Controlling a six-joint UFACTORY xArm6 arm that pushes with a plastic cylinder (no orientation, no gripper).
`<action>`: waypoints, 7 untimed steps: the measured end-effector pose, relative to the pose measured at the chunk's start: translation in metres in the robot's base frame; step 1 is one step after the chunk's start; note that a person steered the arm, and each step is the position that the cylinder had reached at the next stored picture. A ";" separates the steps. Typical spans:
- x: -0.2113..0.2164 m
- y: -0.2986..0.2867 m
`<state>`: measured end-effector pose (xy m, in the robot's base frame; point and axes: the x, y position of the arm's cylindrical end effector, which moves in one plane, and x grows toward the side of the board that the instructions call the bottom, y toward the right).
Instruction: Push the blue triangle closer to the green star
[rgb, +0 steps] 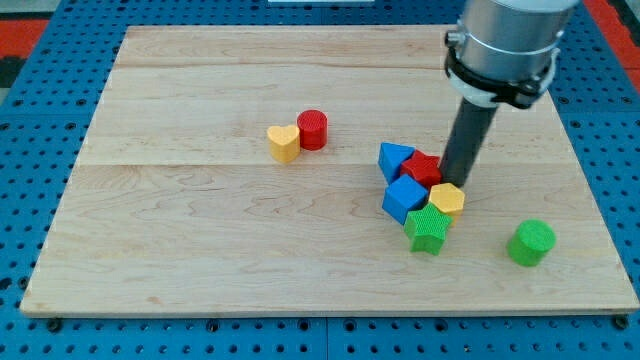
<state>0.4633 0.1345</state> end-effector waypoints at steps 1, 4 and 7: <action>-0.023 -0.022; -0.079 -0.076; 0.001 -0.089</action>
<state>0.4643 0.0452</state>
